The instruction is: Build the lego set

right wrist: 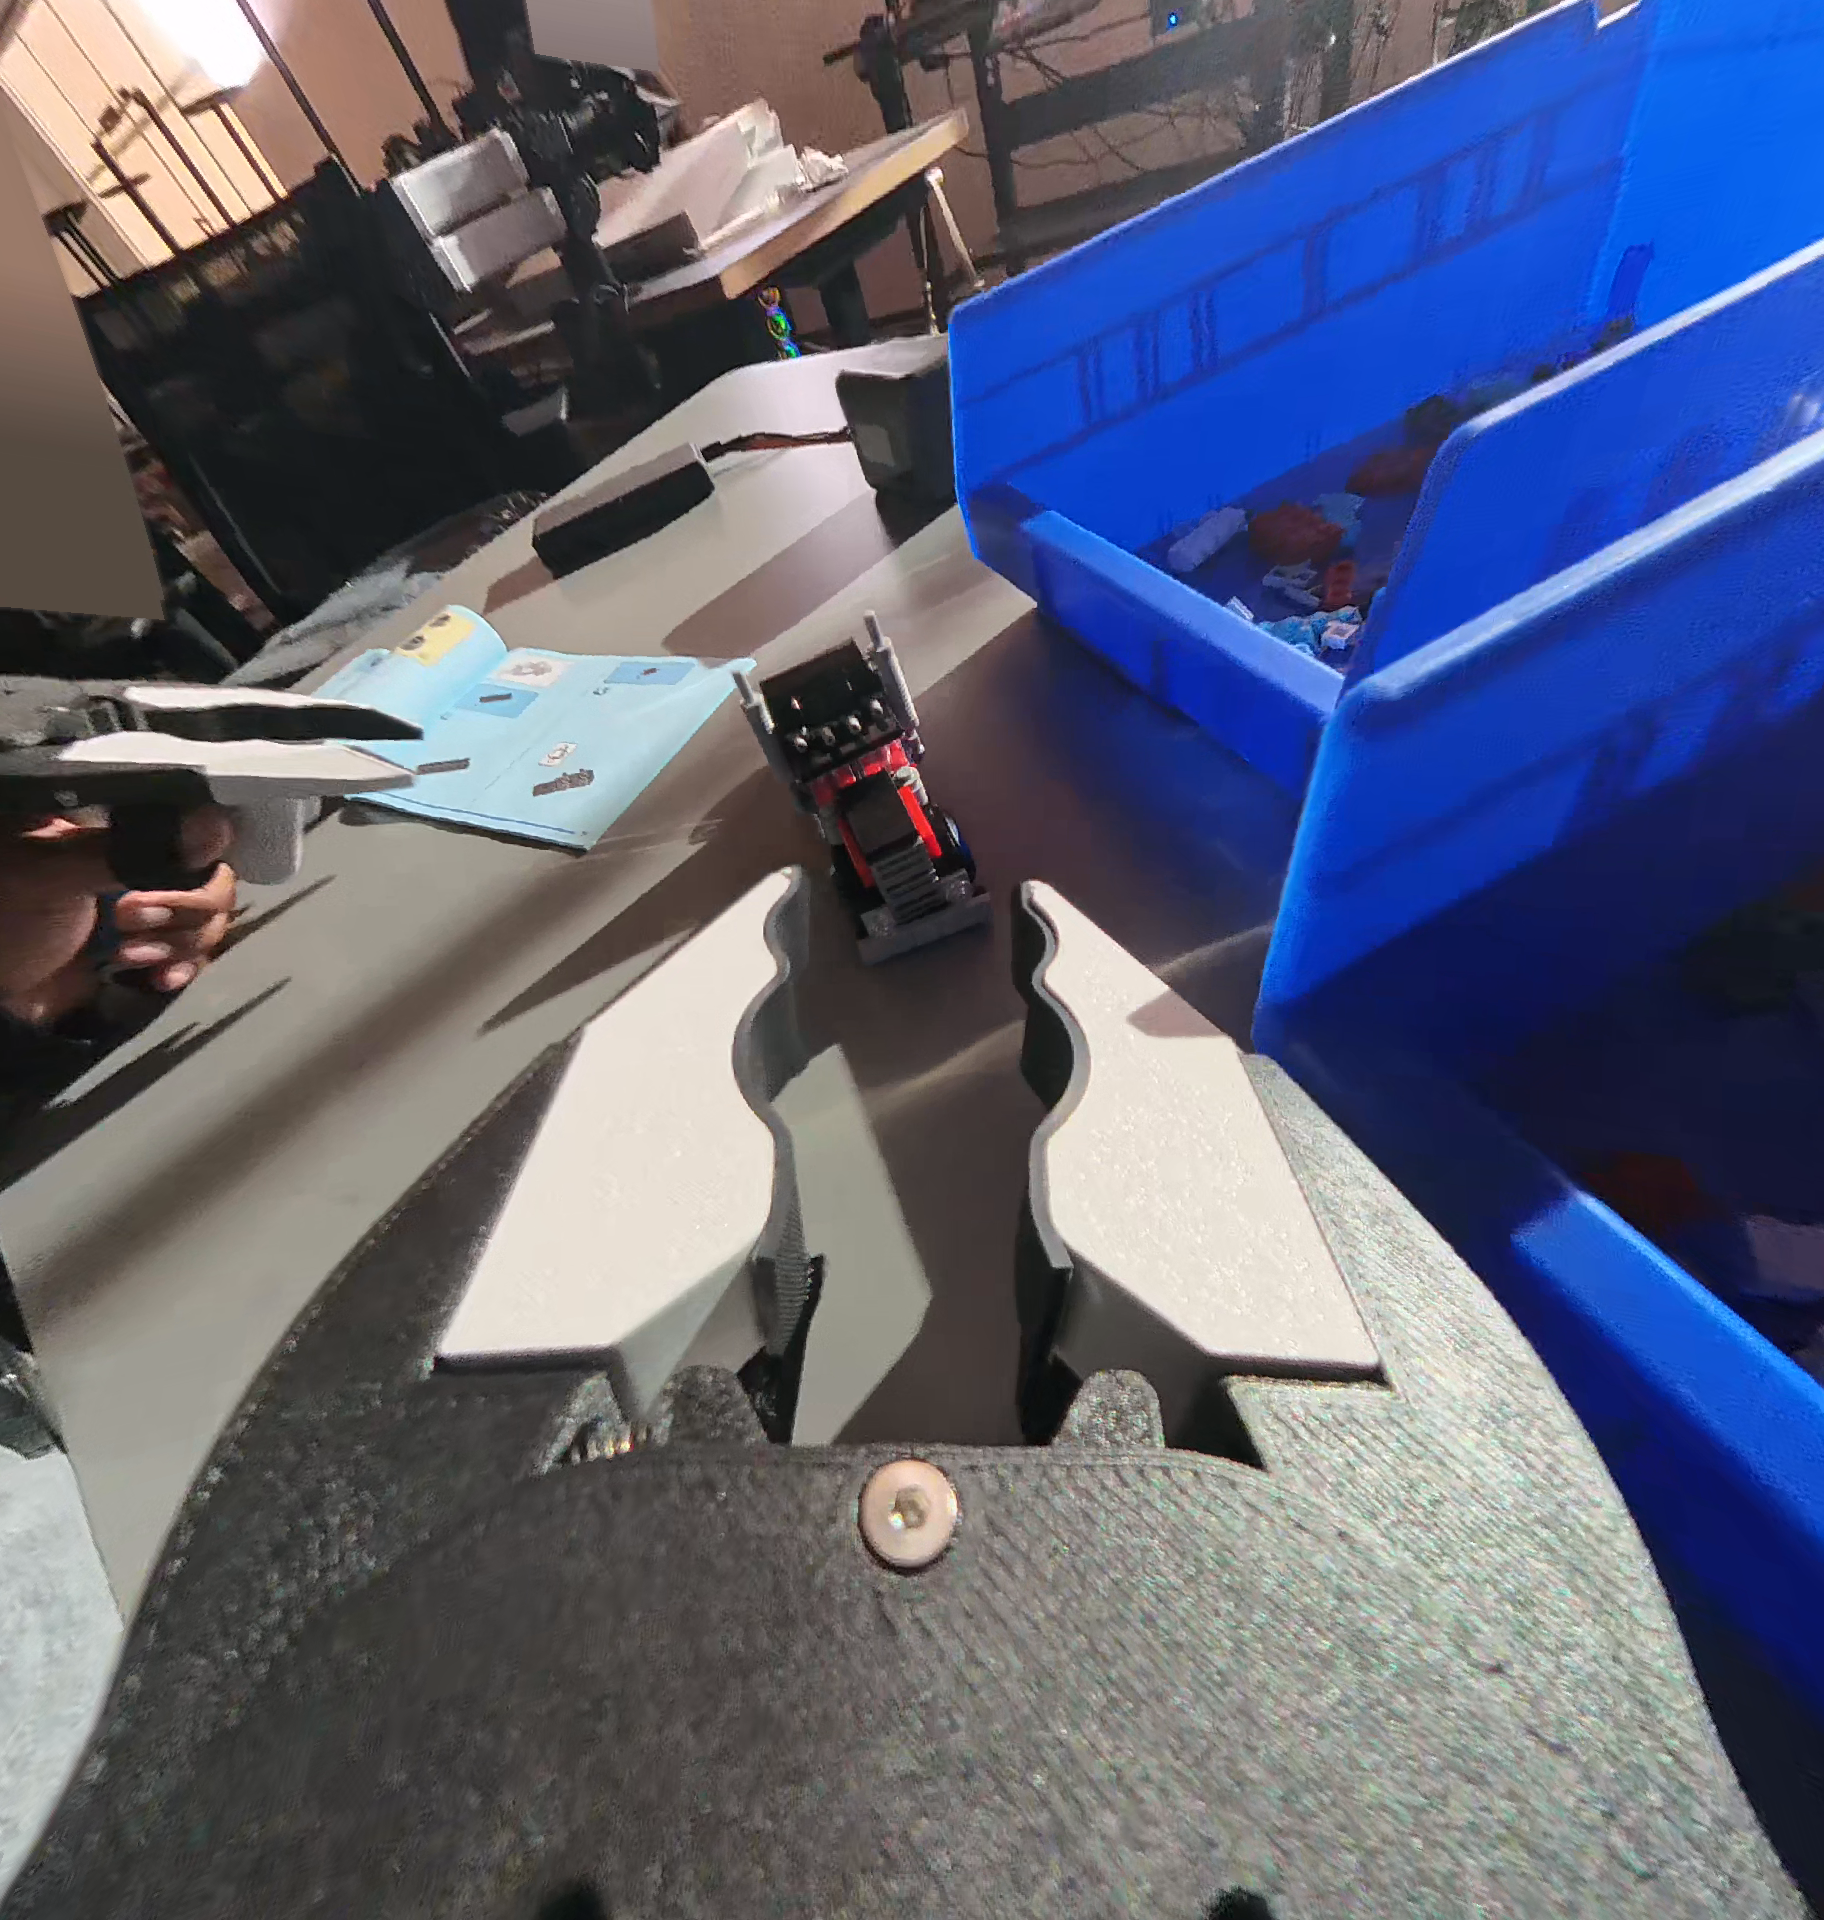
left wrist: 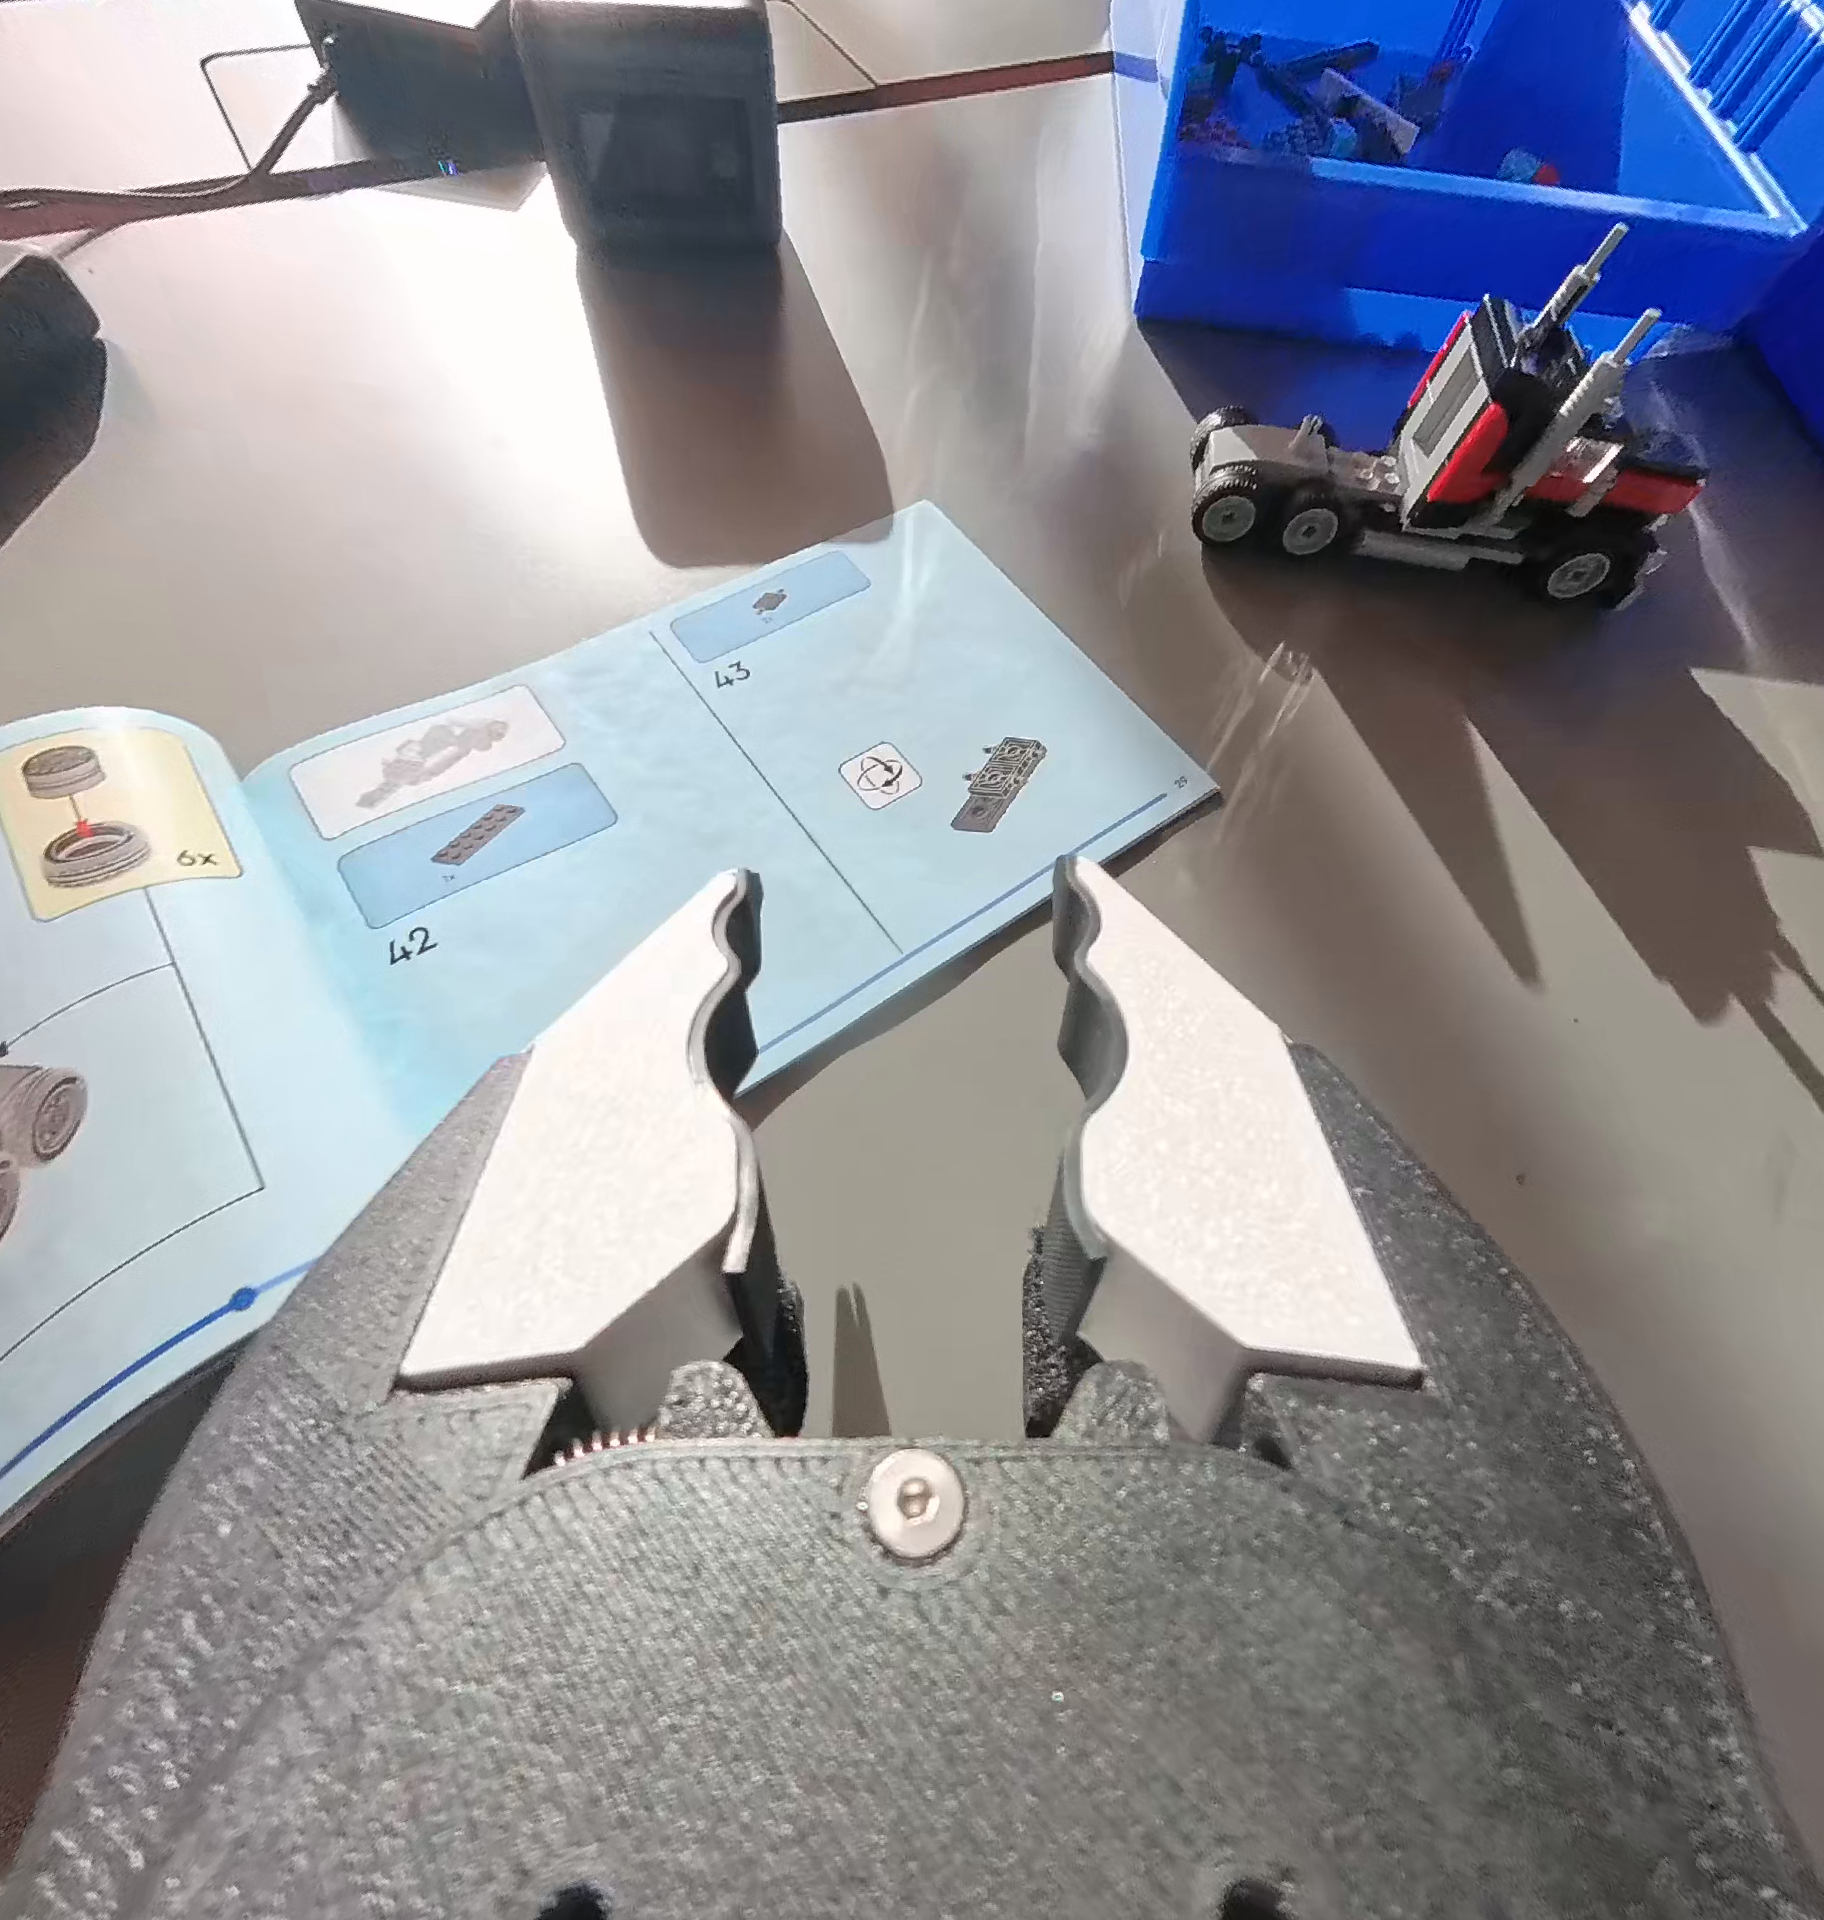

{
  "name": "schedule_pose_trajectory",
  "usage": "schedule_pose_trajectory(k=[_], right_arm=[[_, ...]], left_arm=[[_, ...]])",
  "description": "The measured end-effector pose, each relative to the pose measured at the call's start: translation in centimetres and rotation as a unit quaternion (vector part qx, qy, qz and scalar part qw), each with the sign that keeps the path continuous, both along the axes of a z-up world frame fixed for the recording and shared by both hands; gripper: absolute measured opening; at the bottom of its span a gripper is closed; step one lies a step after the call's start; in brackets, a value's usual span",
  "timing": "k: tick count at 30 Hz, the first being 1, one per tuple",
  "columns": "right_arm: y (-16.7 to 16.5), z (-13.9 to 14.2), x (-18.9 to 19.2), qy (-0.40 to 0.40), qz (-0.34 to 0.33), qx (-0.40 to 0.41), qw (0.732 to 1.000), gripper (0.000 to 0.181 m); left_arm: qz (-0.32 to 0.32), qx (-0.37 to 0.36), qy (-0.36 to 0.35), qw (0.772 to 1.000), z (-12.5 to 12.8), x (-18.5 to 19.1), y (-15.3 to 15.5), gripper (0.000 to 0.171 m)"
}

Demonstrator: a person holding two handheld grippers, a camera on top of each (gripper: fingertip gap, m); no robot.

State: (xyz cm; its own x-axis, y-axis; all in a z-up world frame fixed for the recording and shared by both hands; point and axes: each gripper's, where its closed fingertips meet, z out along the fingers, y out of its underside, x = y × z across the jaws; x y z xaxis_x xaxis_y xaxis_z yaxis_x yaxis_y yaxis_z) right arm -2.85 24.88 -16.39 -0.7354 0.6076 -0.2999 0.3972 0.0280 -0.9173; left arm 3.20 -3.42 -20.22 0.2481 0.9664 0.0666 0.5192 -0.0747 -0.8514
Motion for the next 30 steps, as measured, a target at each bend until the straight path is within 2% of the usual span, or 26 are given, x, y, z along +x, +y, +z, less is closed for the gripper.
schedule_pose_trajectory(k=[5,13,15,18,20,22,24,27,30], right_arm=[[0.6,0.8,0.0,-0.018,0.011,-0.056,0.998,0.040],[0.6,1.7,1.2,0.000,0.060,-0.075,0.995,0.045],[2.0,2.1,1.1,0.033,0.067,-0.028,0.997,0.045],[6.0,5.5,-0.5,0.093,0.052,0.047,0.993,0.044],[9.1,7.9,-2.3,0.125,0.041,0.126,0.983,0.044],[12.4,8.8,-4.9,0.138,0.028,0.233,0.962,0.044],[15.6,8.4,-7.9,0.131,0.023,0.340,0.931,0.046],[19.7,5.6,-11.3,0.063,0.044,0.465,0.882,0.049],[21.3,2.8,-13.0,-0.005,0.075,0.512,0.856,0.048]], left_arm=[[0.002,-0.028,-0.004,1.000,-0.3,-0.6,1.0,0.058],[0.010,-0.055,-0.019,0.998,-0.9,-0.8,0.9,0.059],[0.013,-0.047,-0.020,0.999,-0.9,-0.8,0.7,0.059],[0.017,-0.032,-0.018,0.999,-0.7,-0.8,0.6,0.059],[0.015,-0.024,-0.019,0.999,-0.7,-0.8,0.6,0.059],[0.011,-0.018,-0.019,1.000,-0.7,-0.8,0.7,0.059],[0.008,-0.014,-0.016,1.000,-0.6,-0.8,0.7,0.059],[0.009,-0.004,-0.006,1.000,-0.2,-0.7,0.6,0.059],[0.018,0.012,0.010,1.000,0.3,-0.6,0.3,0.058]])
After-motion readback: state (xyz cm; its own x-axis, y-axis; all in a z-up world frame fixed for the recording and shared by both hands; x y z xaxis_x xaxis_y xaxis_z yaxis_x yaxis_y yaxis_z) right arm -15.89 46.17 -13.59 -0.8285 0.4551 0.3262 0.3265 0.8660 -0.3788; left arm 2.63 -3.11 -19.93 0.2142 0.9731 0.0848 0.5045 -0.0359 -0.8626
